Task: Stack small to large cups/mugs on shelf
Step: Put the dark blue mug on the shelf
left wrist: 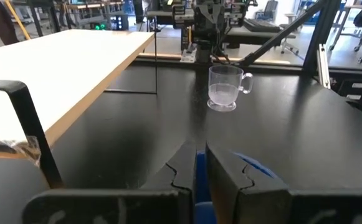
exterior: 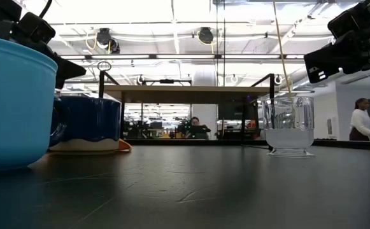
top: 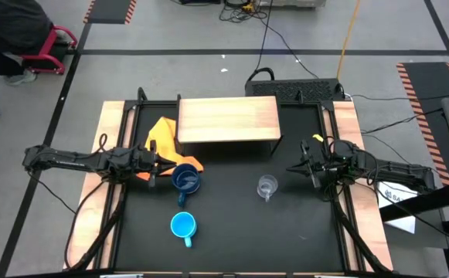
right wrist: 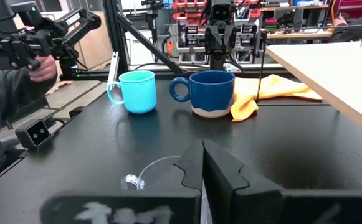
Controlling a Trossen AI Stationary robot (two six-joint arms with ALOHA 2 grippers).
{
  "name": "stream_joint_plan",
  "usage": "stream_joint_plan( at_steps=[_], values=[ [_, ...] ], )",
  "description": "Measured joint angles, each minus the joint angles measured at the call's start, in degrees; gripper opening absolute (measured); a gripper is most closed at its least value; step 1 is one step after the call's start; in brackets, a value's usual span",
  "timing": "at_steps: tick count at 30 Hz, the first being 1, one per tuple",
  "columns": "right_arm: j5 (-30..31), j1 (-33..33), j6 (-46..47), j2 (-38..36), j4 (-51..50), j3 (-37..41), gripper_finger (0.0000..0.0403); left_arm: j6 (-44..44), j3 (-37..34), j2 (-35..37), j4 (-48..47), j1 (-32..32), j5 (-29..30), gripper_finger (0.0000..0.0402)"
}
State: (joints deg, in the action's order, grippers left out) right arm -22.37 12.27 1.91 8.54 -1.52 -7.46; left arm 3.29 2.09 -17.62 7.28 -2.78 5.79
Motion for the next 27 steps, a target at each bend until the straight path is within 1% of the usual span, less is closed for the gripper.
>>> stream_joint_plan(
  at_steps=[3, 6, 8, 11, 13, 18, 19, 23, 25, 27],
  values=[
    [0.0, 0.02, 0.0, 0.0, 0.01, -0.02, 0.0, -1.16, 0.0, 0.02, 0.9, 0.02, -0.05, 0.0037],
    [0.0, 0.0, 0.0, 0.0, 0.0, -0.02, 0.0, -1.66, 0.0, 0.02, 2.81, 0.02, -3.1, 0.0036],
    [0.0, 0.01, 0.0, 0.0, 0.0, -0.01, 0.0, -2.19, 0.0, 0.02, 3.8, 0.0, -4.67, 0.0028],
    [0.0, 0.0, 0.0, 0.0, 0.0, -0.02, 0.0, -2.37, 1.44, 0.0, 4.95, 0.02, -4.59, 0.0006],
    [0.0, 0.02, 0.0, 0.0, 0.0, -0.01, 0.0, -2.88, 3.48, 0.02, 4.15, 0.02, -4.12, 0.0006],
    [0.0, 0.0, -1.03, 0.0, 0.0, -0.02, 0.0, -3.89, 10.2, 0.02, -2.86, 0.1, -3.37, 0.0003],
    [0.0, 0.0, -1.24, 0.0, 0.0, -0.02, 0.0, -4.05, 11.46, 0.02, -4.95, 0.14, -2.34, 0.0004],
    [0.01, 0.02, -1.53, 0.0, 0.0, -0.02, 0.0, -4.09, 15.55, -1.65, -13.3, 0.55, 4.9, 0.0004],
    [0.0, 0.0, -1.53, 0.0, 0.0, -0.02, 0.0, -4.08, 17.45, -3.45, -16.36, 1.49, 5.95, 0.0003],
    [0.0, 0.0, -1.53, 0.0, -0.02, -0.02, 0.0, -3.55, 19.51, -6.25, -18.74, 2.76, 5.81, 0.0004]
  ],
)
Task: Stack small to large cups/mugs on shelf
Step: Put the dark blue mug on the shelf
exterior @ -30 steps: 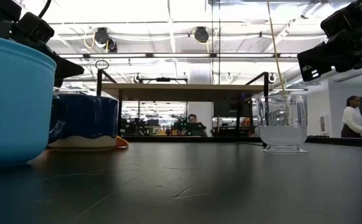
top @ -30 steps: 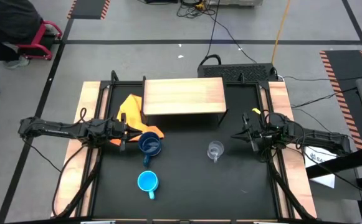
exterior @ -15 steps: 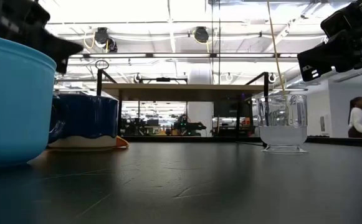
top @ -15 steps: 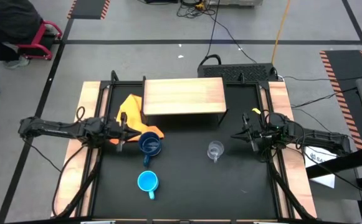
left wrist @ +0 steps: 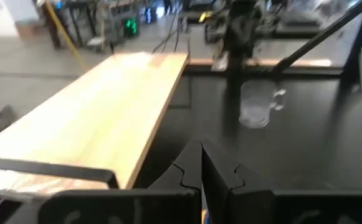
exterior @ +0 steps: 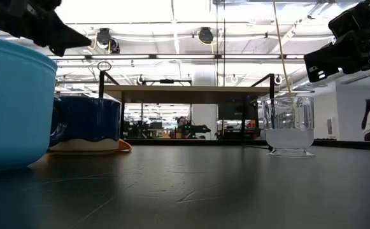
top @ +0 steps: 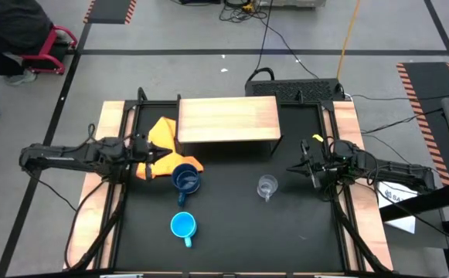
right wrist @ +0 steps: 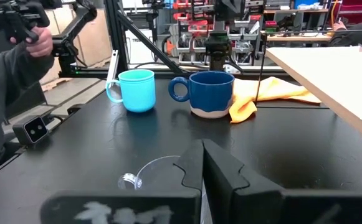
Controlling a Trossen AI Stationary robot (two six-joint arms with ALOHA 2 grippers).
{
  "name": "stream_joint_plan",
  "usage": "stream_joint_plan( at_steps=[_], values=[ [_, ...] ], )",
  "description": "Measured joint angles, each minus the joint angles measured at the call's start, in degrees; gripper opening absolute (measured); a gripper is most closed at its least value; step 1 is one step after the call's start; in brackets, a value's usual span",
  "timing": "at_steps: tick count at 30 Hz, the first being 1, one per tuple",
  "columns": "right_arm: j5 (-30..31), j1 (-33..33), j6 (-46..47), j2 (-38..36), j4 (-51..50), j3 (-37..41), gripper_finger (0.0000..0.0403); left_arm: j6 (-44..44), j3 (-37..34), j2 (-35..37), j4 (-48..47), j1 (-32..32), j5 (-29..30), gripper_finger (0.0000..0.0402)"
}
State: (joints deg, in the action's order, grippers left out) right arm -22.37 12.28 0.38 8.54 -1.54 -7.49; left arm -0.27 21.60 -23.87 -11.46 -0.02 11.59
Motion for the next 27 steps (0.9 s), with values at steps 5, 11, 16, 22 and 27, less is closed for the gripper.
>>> stream_joint_plan(
  at_steps=[5, 11, 16, 22, 27],
  values=[
    [0.01, 0.02, 0.0, 0.0, 0.0, 0.01, 0.0, 1.51, 3.44, -8.43, -2.61, 3.68, -5.15, 0.0002],
    [0.0, 0.01, 0.0, 0.0, 0.0, 0.01, 0.0, 4.73, 9.12, -17.81, -4.46, 6.98, -11.17, 0.0002],
    [0.0, 0.01, 0.0, 0.0, -0.05, 0.0, 0.0, 3.26, 15.95, -24.8, -11.04, 7.48, -12.84, 0.0001],
    [0.0, 0.01, 0.59, 0.0, -0.13, 0.0, 0.0, 3.18, 24.18, -31.43, -23.8, 7.47, -13.4, 0.0001],
    [0.0, 0.02, 0.85, 0.0, -0.13, 0.01, 0.0, 3.56, 27.41, -34.85, -30.26, 7.47, -13.44, 0.0001]
  ],
)
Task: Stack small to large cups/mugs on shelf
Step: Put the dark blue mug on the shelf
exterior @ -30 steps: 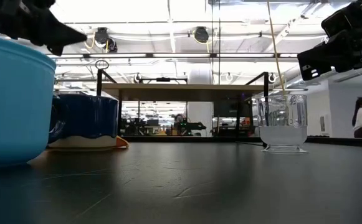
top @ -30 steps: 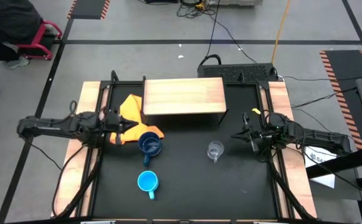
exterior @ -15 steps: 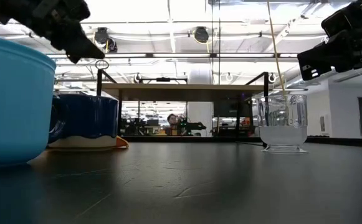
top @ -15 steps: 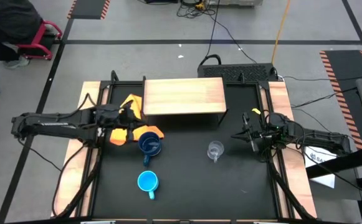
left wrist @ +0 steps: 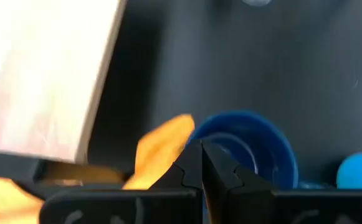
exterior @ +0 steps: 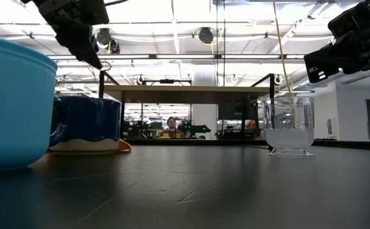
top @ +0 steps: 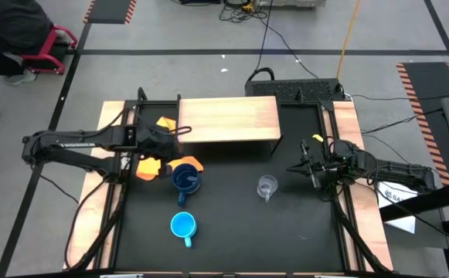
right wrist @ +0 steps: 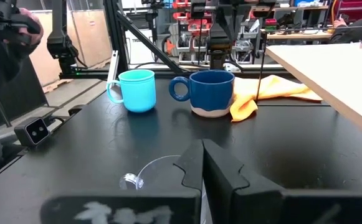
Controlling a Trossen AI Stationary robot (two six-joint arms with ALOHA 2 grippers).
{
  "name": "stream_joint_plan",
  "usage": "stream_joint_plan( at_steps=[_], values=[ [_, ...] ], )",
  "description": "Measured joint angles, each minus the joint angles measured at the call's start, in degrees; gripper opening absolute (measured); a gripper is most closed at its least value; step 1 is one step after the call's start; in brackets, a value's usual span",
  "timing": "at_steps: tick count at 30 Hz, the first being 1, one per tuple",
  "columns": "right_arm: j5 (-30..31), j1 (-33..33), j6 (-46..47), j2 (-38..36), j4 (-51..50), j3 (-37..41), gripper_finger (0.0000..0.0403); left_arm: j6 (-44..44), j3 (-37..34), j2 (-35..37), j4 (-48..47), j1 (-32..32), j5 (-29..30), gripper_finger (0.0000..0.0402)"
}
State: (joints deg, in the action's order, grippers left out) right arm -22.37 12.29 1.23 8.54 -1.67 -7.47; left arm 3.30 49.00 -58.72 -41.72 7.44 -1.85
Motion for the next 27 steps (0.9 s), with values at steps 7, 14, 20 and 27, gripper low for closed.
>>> stream_joint_plan(
  at_steps=[7, 14, 20, 27],
  values=[
    [0.0, -0.01, 0.02, 0.0, -0.04, -0.01, 0.0, 1.38, 0.38, -3.43, -3.42, -0.8, -3.4, 0.0],
    [0.0, 0.0, 0.02, 0.0, -0.09, 0.01, 0.0, 1.78, 0.38, -4.02, -4.89, -2.38, -6.59, 0.0],
    [0.0, -0.02, 0.02, 0.0, -0.09, 0.0, 0.0, 1.71, 0.38, -4.45, -5.68, -3.35, -8.04, 0.0],
    [0.0, -0.01, 0.02, 0.0, -0.09, -0.01, 0.0, 1.7, 0.38, -4.76, -4.98, -3.74, -8.57, 0.0]
  ],
)
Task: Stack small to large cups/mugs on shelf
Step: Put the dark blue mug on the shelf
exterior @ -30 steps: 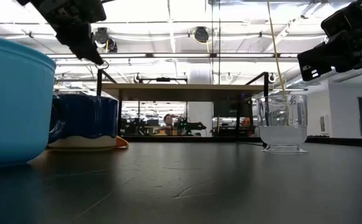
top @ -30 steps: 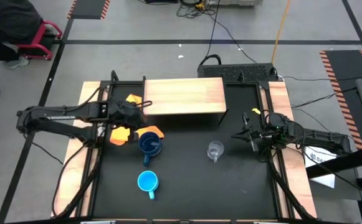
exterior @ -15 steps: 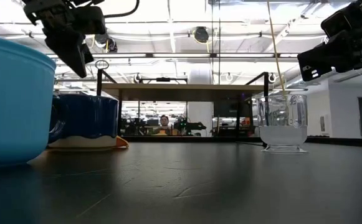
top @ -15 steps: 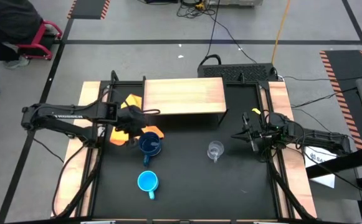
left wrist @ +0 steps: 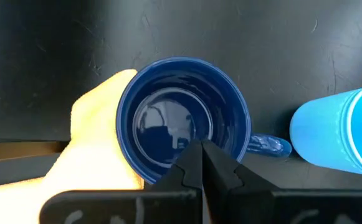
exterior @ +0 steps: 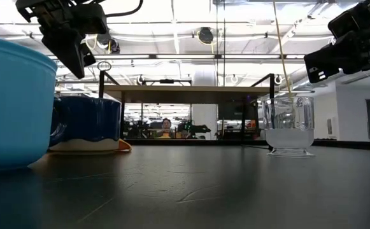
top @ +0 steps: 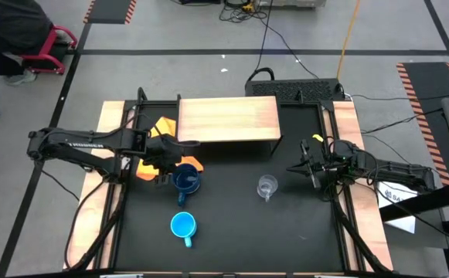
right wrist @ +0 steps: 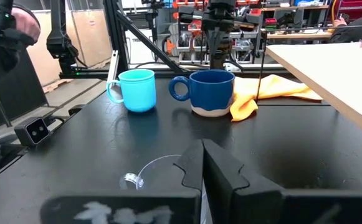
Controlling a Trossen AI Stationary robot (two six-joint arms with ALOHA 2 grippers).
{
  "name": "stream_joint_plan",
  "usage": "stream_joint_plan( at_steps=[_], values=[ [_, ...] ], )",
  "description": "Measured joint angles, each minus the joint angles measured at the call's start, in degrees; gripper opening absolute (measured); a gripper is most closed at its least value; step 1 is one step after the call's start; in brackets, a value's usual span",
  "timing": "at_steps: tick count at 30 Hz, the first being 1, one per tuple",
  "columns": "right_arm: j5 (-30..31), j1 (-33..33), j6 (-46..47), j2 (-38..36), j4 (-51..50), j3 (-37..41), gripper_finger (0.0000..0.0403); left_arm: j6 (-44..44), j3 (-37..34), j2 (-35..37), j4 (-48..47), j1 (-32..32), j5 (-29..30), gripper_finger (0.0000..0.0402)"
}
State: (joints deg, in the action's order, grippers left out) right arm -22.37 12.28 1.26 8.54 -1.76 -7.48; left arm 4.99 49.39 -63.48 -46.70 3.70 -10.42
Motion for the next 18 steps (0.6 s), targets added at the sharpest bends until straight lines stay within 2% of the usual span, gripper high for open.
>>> stream_joint_plan(
  at_steps=[10, 18],
  values=[
    [0.0, -0.01, 0.02, 0.02, 0.0, -0.01, 0.0, 0.0, 0.0, 0.04, 0.05, 0.0, 0.16, 0.0037],
    [0.0, 0.0, -0.05, 0.01, 0.0, -0.01, 0.0, 0.02, 0.0, 0.04, 0.09, 0.0, 0.13, 0.0111]
  ],
)
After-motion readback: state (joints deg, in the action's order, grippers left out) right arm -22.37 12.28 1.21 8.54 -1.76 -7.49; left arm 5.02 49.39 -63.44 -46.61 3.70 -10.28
